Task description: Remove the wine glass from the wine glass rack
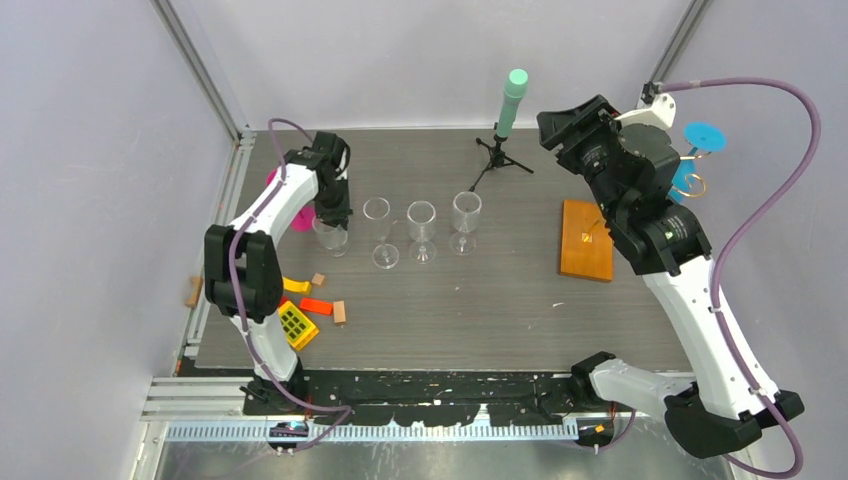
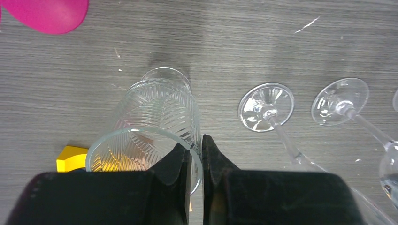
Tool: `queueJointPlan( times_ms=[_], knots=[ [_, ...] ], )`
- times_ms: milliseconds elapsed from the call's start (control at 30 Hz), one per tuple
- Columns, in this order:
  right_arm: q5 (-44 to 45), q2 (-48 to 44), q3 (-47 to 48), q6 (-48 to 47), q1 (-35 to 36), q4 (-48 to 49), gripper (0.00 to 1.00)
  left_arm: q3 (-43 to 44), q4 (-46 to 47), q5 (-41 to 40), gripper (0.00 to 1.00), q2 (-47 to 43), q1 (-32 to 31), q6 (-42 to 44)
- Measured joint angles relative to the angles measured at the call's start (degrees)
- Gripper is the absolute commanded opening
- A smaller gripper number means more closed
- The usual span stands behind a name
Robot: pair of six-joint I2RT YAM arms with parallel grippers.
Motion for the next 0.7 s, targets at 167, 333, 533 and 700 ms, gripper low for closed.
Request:
queueJointPlan(
  times_ms=[167,333,533,700],
  knots=[
    [3.08,-1.20,0.68,-2.14,0.00,-2.29,0.61,0.85,-1.38,-1.77,0.32,1.36,0.00,1.27],
    [5.49,-2.14,1.88,-3.74,0.00,-3.87,0.61,2.45,-1.84,-2.40,0.42,1.36,0.00,1.57],
    [8.94,-2.49,5.57,-6.21,0.00,-8.00,0.67,3.87,-2.38,-2.60,0.70,0.22,0.00,2.36],
    [12.24,-2.12,9.73,-7.80,0.00,-10.80,0.71,3.93,-1.97,-1.53,0.88,-6.75,0.00,2.73]
  ],
)
